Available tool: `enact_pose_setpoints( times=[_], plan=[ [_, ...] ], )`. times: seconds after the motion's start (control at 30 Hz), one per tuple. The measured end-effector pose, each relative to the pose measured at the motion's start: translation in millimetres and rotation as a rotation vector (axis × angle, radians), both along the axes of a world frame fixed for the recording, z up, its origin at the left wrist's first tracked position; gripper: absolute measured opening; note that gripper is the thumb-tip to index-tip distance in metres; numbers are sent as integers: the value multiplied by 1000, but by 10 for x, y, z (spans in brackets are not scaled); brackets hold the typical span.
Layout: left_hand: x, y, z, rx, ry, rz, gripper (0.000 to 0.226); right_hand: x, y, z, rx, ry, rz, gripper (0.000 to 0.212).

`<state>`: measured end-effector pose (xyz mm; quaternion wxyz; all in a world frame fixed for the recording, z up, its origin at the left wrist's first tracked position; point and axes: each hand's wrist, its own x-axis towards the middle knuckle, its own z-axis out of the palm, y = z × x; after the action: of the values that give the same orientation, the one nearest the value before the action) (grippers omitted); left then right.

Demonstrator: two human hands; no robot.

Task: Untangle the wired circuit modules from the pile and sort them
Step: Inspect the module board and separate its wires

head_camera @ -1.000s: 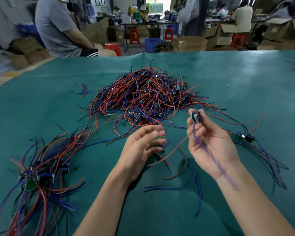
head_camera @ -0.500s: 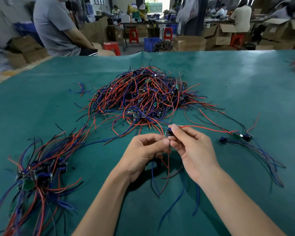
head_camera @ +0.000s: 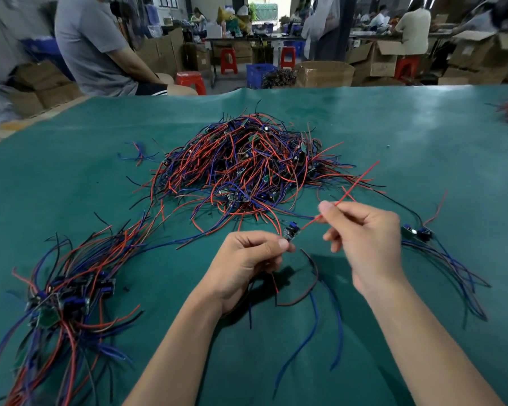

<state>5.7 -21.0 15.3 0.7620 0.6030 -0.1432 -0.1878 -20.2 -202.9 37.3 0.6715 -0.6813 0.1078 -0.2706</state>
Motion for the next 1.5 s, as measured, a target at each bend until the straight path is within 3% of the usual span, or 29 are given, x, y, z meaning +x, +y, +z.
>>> enact_pose_setpoints(
  times=[0.1,0.23,0.33,0.4,0.53,0.63,0.8,0.87,0.97,1.23,1.33,1.4,1.5],
  plan=[
    [-7,-7,-10,23,-2,8,9,21,-175,34,41,-42,-125,20],
    [-12,-6,12,-38,29,43,10,27,-382,76,300,-106,-333,19],
    [0,0,36,-124,75,107,8,28,-450,72,413,-51,-434,24],
    [3,-1,49,-154,88,124,6,37,-332,44,344,44,-292,24],
    [-7,1,45,-150,74,91,5,-13,149,-36,37,152,379,13],
    [-13,4,29,-154,59,48,4,-66,284,-79,-94,84,511,29],
    [-26,-10,32,-121,34,35,11,-63,252,-66,-57,-31,461,19],
    [-27,-16,41,-109,39,35,5,-50,241,-54,-75,-53,400,7],
    [-25,-12,48,-89,48,31,10,-40,160,-8,0,-54,268,5],
    [-37,-13,33,-2,12,13,6,-114,-130,265,419,-93,36,10],
    [-41,-12,40,-3,13,18,7,-197,-388,437,627,-137,-169,11],
    [-31,-9,48,-68,65,51,5,-272,-573,534,578,-132,-276,16],
    [-10,-7,58,-110,103,68,10,-323,-659,577,362,-14,-197,18]
  ],
)
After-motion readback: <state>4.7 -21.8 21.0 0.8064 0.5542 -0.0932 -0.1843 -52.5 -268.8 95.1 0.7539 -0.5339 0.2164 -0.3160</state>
